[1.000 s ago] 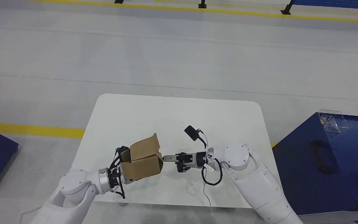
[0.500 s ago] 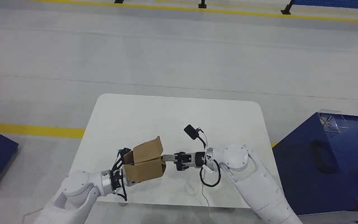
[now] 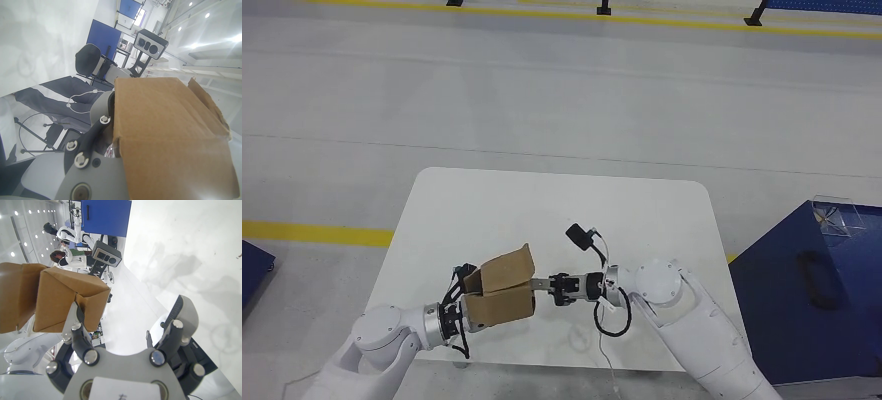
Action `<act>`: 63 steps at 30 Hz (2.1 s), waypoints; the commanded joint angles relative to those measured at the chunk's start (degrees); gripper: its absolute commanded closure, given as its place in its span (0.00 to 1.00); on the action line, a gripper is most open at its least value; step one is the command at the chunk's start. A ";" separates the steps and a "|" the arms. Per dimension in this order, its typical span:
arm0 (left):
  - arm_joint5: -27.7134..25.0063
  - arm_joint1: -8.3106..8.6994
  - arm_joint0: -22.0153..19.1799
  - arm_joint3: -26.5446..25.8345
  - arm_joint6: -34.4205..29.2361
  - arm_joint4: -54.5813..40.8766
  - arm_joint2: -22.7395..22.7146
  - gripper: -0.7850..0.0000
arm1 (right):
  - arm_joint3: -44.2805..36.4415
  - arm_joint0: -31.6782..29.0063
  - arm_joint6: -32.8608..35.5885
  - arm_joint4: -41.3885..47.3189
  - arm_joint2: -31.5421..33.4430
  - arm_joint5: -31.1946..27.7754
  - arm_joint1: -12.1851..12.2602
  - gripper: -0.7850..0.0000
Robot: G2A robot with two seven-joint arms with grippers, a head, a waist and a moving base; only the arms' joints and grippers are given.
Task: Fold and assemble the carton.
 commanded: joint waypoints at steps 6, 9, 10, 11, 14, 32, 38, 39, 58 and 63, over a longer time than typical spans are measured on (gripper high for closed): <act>-0.02 0.06 0.28 -0.22 -0.03 -0.17 -0.42 1.00 | -0.39 -0.28 -1.14 0.12 -0.03 -0.27 0.06 0.00; -0.12 0.05 0.38 -0.27 0.04 -0.25 -0.49 1.00 | 0.19 -0.76 -2.17 1.01 0.96 -0.92 0.20 0.00; -0.06 0.06 0.42 -0.23 0.06 -0.28 -0.50 1.00 | 0.51 -1.05 -2.32 1.07 1.46 -1.05 0.32 0.00; -0.04 0.06 0.44 -0.22 0.05 -0.29 -0.53 1.00 | 0.84 -1.32 -2.14 1.23 2.00 -1.15 0.46 0.00; -0.09 0.08 0.54 -0.06 -0.13 -0.51 -0.70 1.00 | 1.99 -1.98 -0.95 1.44 3.43 -0.86 0.92 0.00; -0.60 0.06 1.30 -0.37 0.11 -0.19 -0.60 1.00 | 1.99 -1.57 -1.45 3.22 -0.78 -1.95 0.23 0.00; -0.91 0.10 2.00 -0.62 0.18 -0.19 -0.79 1.00 | 1.84 -1.83 -2.14 3.29 -0.47 -2.71 0.34 0.00; -0.96 0.10 2.09 -0.66 0.21 -0.17 -0.78 1.00 | 1.73 -1.86 -2.51 3.30 -0.12 -2.98 0.40 0.00; -2.58 0.03 2.67 -1.18 0.91 0.35 -0.61 1.00 | -8.51 -14.23 -26.10 -1.71 22.54 -11.95 3.60 0.00; -2.58 0.03 2.67 -1.18 0.91 0.35 -0.61 1.00 | -8.51 -14.23 -26.10 -1.71 22.54 -11.95 3.60 0.00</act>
